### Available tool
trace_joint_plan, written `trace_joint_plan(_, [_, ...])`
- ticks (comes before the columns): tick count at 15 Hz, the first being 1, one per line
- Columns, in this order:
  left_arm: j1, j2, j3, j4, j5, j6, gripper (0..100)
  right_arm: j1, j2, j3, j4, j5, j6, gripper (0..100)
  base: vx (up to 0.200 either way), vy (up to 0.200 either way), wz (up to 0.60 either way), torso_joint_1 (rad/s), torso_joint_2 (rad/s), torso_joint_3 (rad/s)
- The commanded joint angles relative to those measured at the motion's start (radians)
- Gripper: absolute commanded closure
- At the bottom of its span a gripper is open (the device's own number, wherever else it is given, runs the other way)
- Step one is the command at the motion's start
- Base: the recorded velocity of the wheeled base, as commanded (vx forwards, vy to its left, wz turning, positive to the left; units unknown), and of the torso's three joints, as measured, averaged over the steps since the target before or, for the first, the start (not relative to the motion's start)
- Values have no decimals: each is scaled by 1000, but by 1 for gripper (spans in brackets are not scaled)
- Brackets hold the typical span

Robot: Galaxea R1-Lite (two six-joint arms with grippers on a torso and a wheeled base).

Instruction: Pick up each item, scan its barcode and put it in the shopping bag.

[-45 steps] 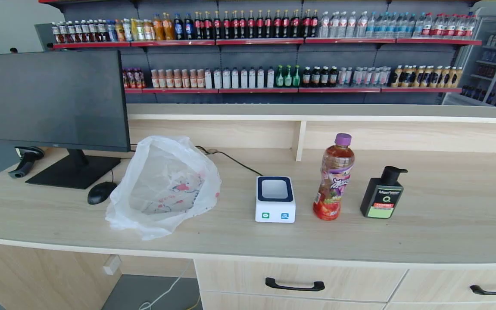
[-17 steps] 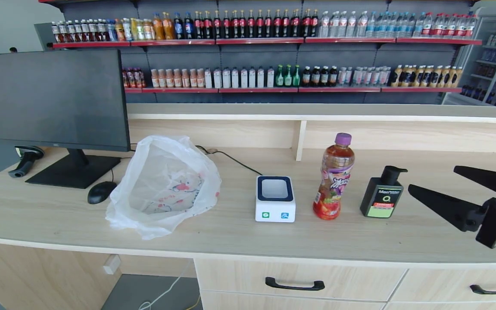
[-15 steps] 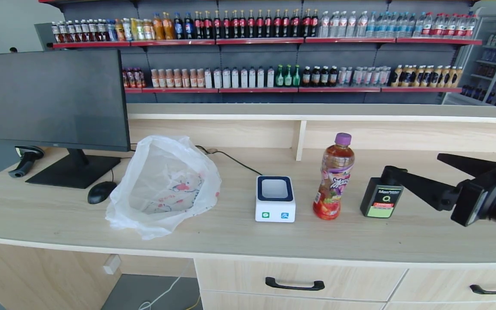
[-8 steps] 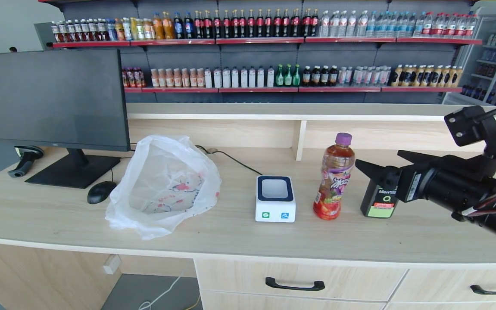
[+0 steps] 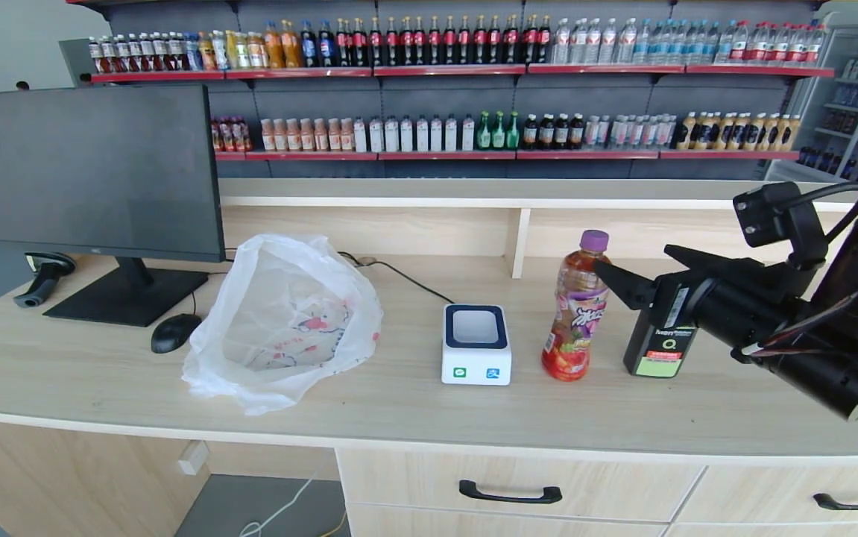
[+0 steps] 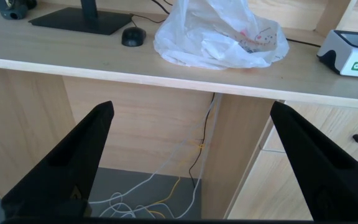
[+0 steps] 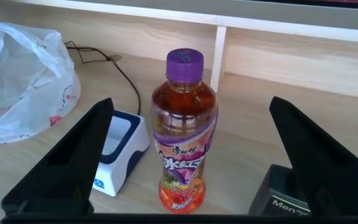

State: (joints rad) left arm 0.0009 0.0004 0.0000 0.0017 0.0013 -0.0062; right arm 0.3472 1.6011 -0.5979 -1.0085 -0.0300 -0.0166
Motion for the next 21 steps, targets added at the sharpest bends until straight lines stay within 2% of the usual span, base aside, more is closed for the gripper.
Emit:
trace_joint_plan(1, [1,1,0,0,0,-1,0,1,39,-5,-4,-18,1,0,0,0,0,0,0,0])
trace_joint_plan(13, [1,1,0,-2,0,-1,0,6,131,-26,-99,-22,30,0,0,0,0,0,0,0])
trace_joint_plan(14, [1,1,0,0,0,-1,0,3,178,-13,-193,-24,32,0,0,0,0,0,0,0])
trace_joint_plan(17, [1,1,0,0,0,-1,0,1,252,-7,-309,-28,27,0,0,0,0,0,0,0])
trace_joint_plan(21, [1,1,0,0,0,-1,0,6,264,-10,-332,-53,26,0,0,0,0,0,0,0])
